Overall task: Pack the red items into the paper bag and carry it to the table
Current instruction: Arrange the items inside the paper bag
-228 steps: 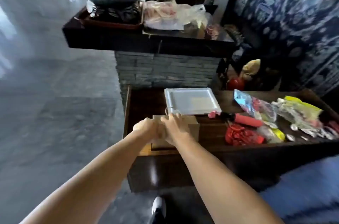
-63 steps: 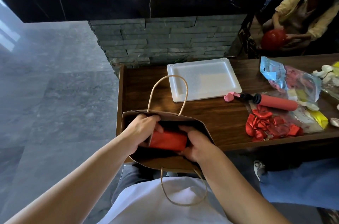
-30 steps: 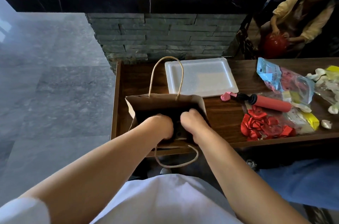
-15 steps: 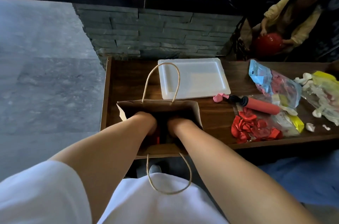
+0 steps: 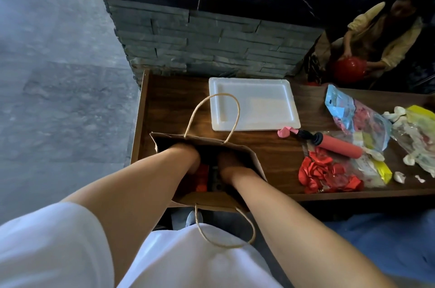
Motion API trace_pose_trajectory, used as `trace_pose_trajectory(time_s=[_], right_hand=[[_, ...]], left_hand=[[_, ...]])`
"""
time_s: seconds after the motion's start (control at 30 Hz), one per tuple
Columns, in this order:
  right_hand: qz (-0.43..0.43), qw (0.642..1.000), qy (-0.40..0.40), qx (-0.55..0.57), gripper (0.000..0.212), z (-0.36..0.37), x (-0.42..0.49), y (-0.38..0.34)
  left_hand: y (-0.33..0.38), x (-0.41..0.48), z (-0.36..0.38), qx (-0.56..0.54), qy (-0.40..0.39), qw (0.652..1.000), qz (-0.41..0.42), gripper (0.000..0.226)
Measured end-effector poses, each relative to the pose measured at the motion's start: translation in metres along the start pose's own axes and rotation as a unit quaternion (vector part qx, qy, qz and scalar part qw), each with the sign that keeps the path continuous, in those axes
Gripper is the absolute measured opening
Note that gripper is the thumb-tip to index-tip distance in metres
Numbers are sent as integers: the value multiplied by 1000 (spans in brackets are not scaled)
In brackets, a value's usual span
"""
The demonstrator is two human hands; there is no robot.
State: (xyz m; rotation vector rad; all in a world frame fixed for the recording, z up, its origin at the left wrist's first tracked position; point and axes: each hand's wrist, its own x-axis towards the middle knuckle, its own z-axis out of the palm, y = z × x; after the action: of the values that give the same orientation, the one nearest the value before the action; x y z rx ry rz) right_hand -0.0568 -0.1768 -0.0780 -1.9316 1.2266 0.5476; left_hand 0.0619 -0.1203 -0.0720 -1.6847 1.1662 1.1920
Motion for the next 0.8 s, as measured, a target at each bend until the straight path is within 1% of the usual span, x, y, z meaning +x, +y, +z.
trace_pose_trajectory(time_s=[0.1, 0.13, 0.2, 0.27, 0.33, 0.4, 0.47, 0.5, 0.57, 0.63, 0.67, 0.73, 0.8], right_hand=[[-3, 996, -70, -50, 49, -2, 6, 5], [-14, 995, -81, -61, 49, -3, 7, 5], [0, 997, -82, -9, 44, -6, 6, 6], [26, 996, -80, 16, 46, -8, 8, 9], [33, 994, -105, -9, 52, -6, 9, 14], [46, 988, -132, -58, 61, 0, 6, 17], [57, 988, -117, -85, 64, 7, 5, 21], [66, 990, -107, -63, 62, 9, 5, 24], [90, 985, -125, 72, 53, 10, 6, 28], [104, 962, -144, 209, 44, 9, 4, 27], [110, 953, -140, 246, 39, 8, 4, 26], [106, 950, -125, 266, 35, 9, 5, 23], [93, 963, -114, 225, 41, 12, 5, 20]], left_hand=[[-1, 0, 1, -9, 11, 1000, 6, 43], [-1, -1, 1, -22, 18, 1000, 11, 42], [-1, -2, 3, -50, 23, 998, 11, 41], [-1, 0, 4, -64, 10, 998, 9, 42], [-2, -2, 4, -60, 18, 998, -1, 43], [-3, -2, 5, -64, 33, 997, -4, 43], [-4, -4, 7, -65, 64, 996, -2, 43], [-4, -5, 8, -71, 79, 994, -3, 42], [-3, -7, 11, -69, 101, 992, -6, 40], [-2, -6, 13, -70, 108, 992, -6, 40], [-2, -6, 13, -73, 109, 991, -5, 41], [-2, -6, 13, -76, 114, 991, -6, 43], [-4, -6, 13, -81, 112, 990, -9, 44]])
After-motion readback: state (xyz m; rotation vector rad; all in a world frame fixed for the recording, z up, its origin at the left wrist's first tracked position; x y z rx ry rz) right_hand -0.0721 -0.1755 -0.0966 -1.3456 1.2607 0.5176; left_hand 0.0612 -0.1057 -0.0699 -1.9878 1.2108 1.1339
